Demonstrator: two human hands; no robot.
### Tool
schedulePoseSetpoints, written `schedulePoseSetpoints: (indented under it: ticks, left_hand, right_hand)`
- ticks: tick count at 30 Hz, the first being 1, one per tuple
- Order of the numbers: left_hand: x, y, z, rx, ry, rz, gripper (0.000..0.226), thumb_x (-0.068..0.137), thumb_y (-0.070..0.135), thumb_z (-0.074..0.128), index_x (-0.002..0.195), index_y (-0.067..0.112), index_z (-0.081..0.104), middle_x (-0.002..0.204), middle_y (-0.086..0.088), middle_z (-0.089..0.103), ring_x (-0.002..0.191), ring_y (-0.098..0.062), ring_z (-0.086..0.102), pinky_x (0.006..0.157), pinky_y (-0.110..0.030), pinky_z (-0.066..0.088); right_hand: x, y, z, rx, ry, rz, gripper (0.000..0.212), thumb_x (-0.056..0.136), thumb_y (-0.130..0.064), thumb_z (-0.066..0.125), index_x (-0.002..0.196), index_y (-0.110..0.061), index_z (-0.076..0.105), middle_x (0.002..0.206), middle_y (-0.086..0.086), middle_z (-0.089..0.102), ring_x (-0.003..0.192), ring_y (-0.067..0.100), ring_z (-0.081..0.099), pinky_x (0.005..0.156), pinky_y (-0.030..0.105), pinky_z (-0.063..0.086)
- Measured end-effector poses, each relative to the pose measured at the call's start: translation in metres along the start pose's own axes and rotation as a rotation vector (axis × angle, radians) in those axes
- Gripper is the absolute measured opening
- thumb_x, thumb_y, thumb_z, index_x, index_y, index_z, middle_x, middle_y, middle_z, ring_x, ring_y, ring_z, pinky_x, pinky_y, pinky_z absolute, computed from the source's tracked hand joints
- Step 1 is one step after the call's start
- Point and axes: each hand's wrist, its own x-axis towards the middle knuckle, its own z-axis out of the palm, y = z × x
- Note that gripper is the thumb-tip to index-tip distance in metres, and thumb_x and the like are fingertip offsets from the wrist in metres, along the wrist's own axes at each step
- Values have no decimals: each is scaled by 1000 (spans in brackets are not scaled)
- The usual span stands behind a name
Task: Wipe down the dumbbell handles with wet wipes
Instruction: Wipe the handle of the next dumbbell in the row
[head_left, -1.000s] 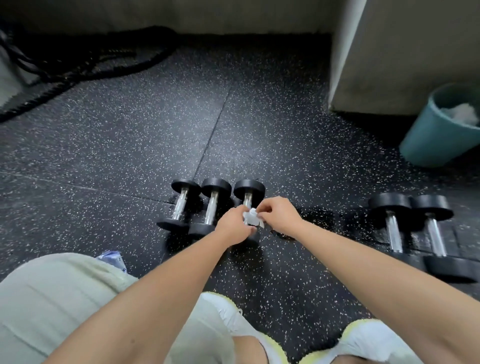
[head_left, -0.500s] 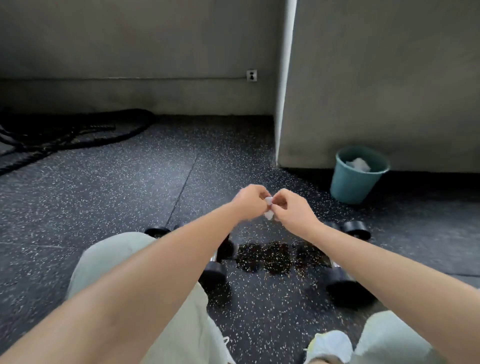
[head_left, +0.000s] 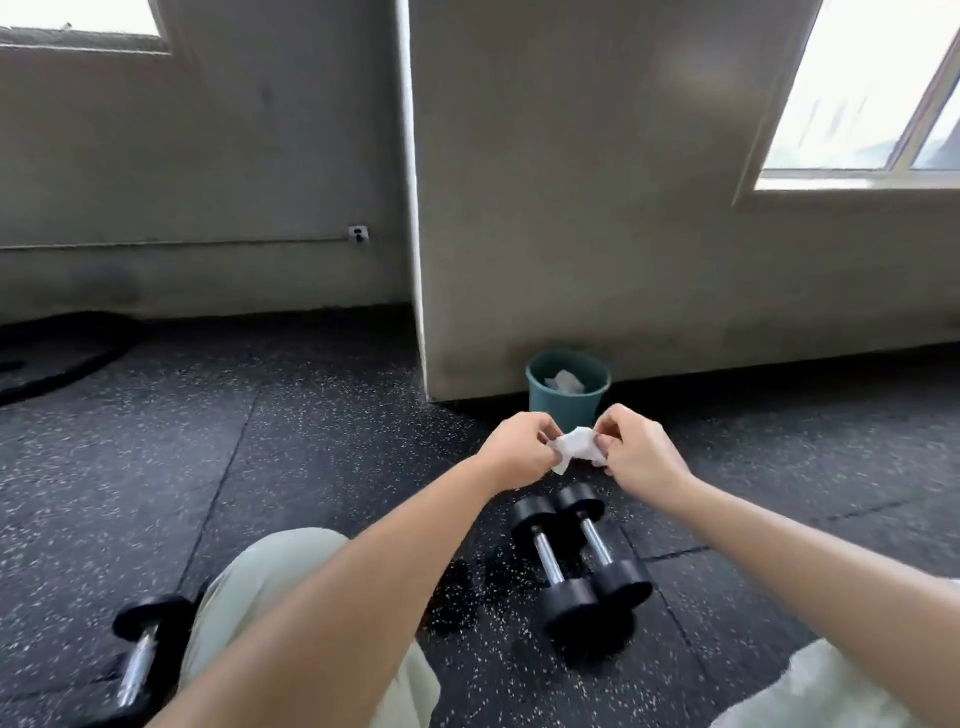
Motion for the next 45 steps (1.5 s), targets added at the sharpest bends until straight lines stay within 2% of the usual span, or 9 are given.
schedulePoseSetpoints:
  ticks: [5, 8, 13, 17, 22, 29, 32, 38, 45]
  left_hand:
    - [12, -24, 18, 73, -36, -33, 7, 89, 19, 67, 90, 25, 68, 81, 9, 68, 76, -14, 62, 69, -28, 50]
    - [19, -37, 26, 77, -12, -100, 4, 87, 19, 68, 85, 22, 67, 79, 7, 66, 76, -17, 61, 65, -29, 47]
    - [44, -58, 45, 44, 40, -194, 32, 90, 41, 73, 74, 17, 58, 71, 3, 62, 66, -19, 56, 62, -35, 44]
    - [66, -70, 58, 61, -37, -206, 23, 92, 27, 73, 75, 19, 61, 67, 4, 65, 60, -18, 62, 60, -31, 47]
    - [88, -65, 60, 59, 18, -278, 21, 92, 25, 69, 73, 21, 60, 70, 6, 62, 66, -17, 56, 60, -30, 40]
    - [108, -50, 69, 25, 160, -375, 12, 86, 12, 49, 81, 19, 57, 82, 0, 66, 79, -27, 59, 62, -33, 41]
    - [113, -48, 71, -58, 223, -402, 15, 88, 16, 49, 88, 22, 63, 87, -1, 71, 85, -26, 65, 70, -34, 50]
    - [116, -43, 83, -322, 247, -414, 15, 86, 10, 54, 82, 15, 67, 83, -3, 71, 73, -20, 55, 66, -32, 43]
    - [110, -27, 86, -631, 200, -432, 18, 93, 0, 50, 89, 11, 62, 70, -4, 61, 53, -13, 48, 45, -22, 35]
  right_hand:
    - [1, 40, 36, 293, -64, 143, 23, 96, -3, 57, 81, -20, 60, 79, 4, 66, 71, 19, 67, 77, 54, 61]
    - [18, 37, 66, 390, -72, 142, 14, 94, -10, 61, 84, -20, 61, 85, 1, 64, 82, 21, 63, 79, 49, 61]
    - [44, 33, 84, 273, -182, 18, 13, 92, -16, 66, 85, -26, 63, 85, -8, 69, 82, 13, 65, 78, 35, 55]
    - [60, 52, 84, 159, -159, 37, 9, 95, -14, 61, 90, -21, 64, 88, -7, 68, 81, 8, 62, 74, 30, 50]
    - [82, 61, 81, 224, -94, 80, 15, 95, -14, 59, 87, -27, 61, 86, -9, 67, 83, 12, 64, 79, 39, 55]
    - [87, 58, 72, 285, -52, 60, 19, 96, -10, 55, 96, -25, 66, 89, -14, 65, 85, 1, 58, 75, 21, 46]
    - [83, 61, 70, 244, -115, 12, 21, 96, -13, 54, 100, -27, 70, 88, -14, 67, 84, 1, 59, 72, 20, 44]
    - [81, 70, 64, 308, -99, -40, 8, 95, -25, 64, 94, -27, 72, 77, -14, 69, 68, 0, 59, 66, 18, 42]
    - [80, 74, 59, 293, -49, -29, 2, 92, -32, 71, 91, -30, 72, 91, -10, 67, 81, 3, 62, 75, 18, 50]
